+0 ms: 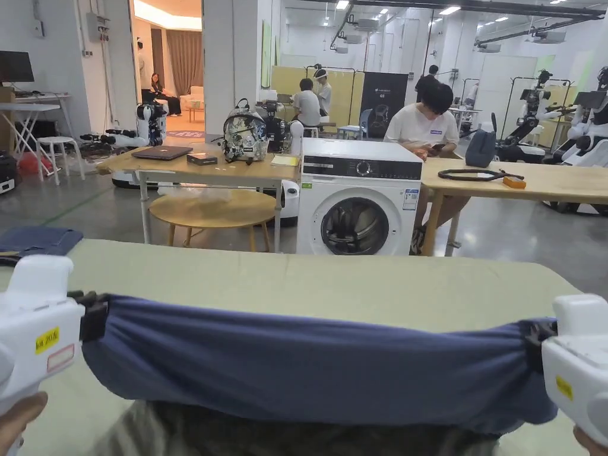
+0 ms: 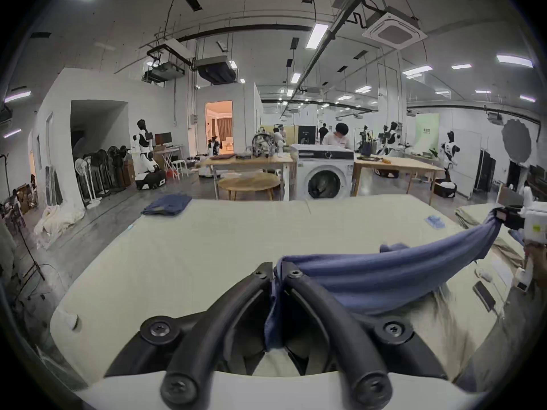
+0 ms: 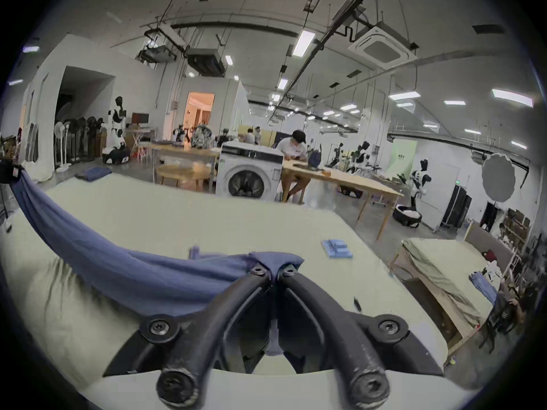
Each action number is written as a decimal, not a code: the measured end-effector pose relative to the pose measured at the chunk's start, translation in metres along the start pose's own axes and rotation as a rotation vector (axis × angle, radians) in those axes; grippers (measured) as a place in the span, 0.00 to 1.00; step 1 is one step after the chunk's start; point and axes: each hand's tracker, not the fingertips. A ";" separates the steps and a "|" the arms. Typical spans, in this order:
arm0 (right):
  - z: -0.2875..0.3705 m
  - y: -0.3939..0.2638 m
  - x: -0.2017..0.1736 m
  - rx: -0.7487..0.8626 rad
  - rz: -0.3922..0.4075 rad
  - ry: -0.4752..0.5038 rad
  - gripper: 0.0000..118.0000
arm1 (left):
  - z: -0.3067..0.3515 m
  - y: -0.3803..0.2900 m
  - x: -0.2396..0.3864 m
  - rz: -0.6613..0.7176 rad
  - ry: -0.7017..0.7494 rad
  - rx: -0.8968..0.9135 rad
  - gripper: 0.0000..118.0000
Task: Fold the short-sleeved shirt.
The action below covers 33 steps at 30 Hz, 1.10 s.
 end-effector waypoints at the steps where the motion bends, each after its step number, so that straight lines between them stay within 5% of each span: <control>1: 0.006 -0.014 -0.003 -0.023 0.001 0.002 0.00 | 0.000 -0.019 -0.002 0.001 -0.007 -0.017 0.00; 16: 0.045 -0.188 -0.021 -0.378 0.039 0.054 0.01 | 0.041 -0.187 0.011 0.003 -0.015 -0.330 0.00; 23: 0.045 -0.199 -0.026 -0.514 0.066 0.103 0.03 | 0.021 -0.234 0.004 0.011 -0.020 -0.487 0.00; 29: 0.035 -0.204 -0.028 -0.565 0.065 0.092 0.17 | 0.006 -0.248 -0.009 0.077 -0.030 -0.558 0.01; 31: 0.041 -0.194 -0.029 -0.548 0.064 0.077 0.45 | 0.008 -0.242 -0.011 0.089 -0.013 -0.551 0.16; 33: 0.048 -0.180 -0.028 -0.506 0.043 0.087 0.57 | 0.014 -0.235 -0.012 0.089 -0.005 -0.534 0.44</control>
